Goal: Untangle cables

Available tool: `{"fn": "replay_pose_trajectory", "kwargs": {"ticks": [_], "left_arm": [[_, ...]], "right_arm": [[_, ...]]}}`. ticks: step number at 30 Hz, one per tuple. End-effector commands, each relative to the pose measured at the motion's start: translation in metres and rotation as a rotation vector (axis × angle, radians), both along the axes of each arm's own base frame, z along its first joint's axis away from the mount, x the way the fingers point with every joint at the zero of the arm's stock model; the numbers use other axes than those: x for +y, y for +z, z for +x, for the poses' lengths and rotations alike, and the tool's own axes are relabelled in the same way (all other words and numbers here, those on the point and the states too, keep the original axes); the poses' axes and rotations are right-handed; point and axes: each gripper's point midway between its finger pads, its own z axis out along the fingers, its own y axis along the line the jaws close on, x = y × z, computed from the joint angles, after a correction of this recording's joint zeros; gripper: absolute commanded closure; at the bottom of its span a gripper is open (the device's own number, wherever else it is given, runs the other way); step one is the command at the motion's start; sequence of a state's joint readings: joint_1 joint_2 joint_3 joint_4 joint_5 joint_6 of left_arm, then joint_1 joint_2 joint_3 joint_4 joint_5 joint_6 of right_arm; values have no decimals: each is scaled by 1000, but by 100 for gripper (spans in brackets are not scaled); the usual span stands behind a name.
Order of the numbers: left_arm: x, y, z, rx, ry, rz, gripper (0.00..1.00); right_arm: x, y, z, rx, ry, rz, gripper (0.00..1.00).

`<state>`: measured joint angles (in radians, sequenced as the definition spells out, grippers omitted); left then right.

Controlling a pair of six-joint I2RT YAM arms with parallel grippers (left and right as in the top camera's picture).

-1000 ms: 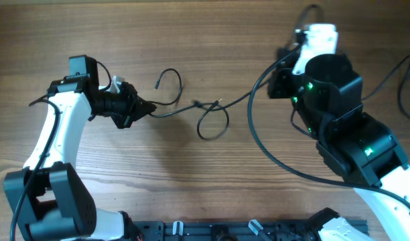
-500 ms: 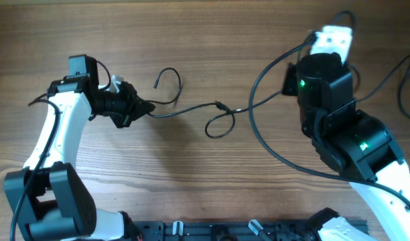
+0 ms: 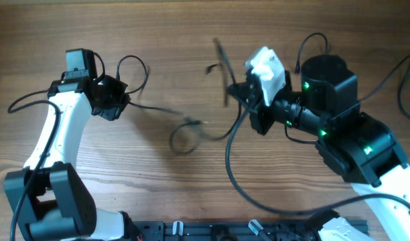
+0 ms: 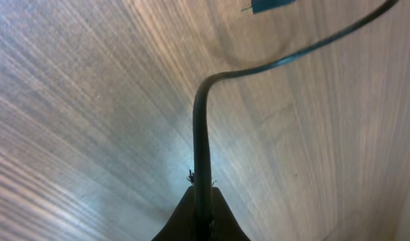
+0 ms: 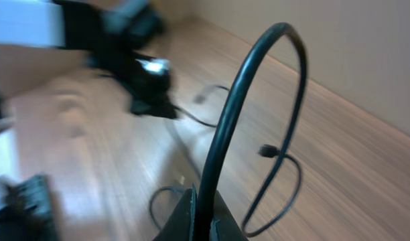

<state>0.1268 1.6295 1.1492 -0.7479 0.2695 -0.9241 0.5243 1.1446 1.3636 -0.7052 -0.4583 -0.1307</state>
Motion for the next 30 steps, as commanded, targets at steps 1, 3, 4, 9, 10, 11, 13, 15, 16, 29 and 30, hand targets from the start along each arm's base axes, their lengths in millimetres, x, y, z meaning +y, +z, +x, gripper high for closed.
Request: {"fn": "replay_pose_trajectory", "kwargs": {"ticks": [1,3,4,9,10,11,13,15,16,29,30], "left_arm": [[0,5,8,-23,37,75,96],[-2,5,10,-31,27,121,96],[-4,5,10,-33,21,130,96],[-27,4,8,-32,-41,128,96],[-33,4,7,-30,-57,128,96],[-39,4,6,-29,-74,128,96],[-53,4,4,-32,-112,127,95],[-71,4,1,-36,-161,127,95],[-75,4,1,-37,-173,126,95],[-134,4,-17,-46,-337,123,96],[-137,4,-18,-47,-345,123,96]], "right_arm": [[18,38,-45,-74,266,132,96],[21,52,-55,-105,315,179,96],[20,58,-54,-114,301,194,96],[-11,59,-4,-141,-70,147,96],[-20,56,7,-136,-154,132,96],[-29,52,17,-130,-236,112,96],[-49,43,33,-117,-388,70,96],[-81,29,51,-93,-605,7,96],[-96,23,56,-81,-699,-19,96],[-233,-73,80,144,-1390,-398,96],[-239,-79,83,162,-1407,-419,96]]}}
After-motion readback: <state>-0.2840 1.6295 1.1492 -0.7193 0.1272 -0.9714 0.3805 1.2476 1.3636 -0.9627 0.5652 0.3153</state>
